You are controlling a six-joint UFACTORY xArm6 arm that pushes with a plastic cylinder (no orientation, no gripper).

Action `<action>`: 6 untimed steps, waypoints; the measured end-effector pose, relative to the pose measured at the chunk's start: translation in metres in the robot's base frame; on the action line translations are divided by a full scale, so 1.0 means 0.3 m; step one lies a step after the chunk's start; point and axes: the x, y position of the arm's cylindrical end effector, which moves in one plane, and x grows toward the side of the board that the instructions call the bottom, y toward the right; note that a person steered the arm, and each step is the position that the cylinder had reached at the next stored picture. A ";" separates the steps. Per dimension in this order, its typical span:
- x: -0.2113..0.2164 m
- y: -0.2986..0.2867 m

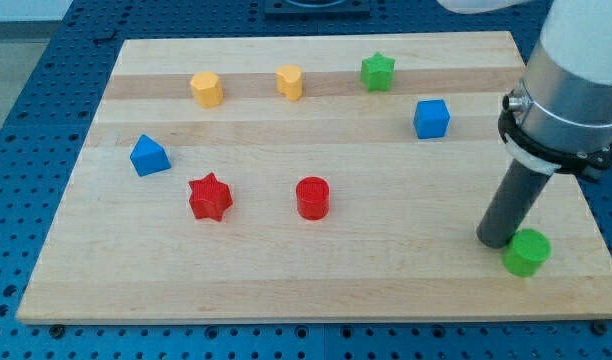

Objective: Push red circle towards bottom center

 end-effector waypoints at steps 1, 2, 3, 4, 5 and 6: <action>-0.058 -0.089; -0.176 -0.223; -0.261 -0.348; -0.316 -0.502; -0.375 -0.661; -0.361 -0.837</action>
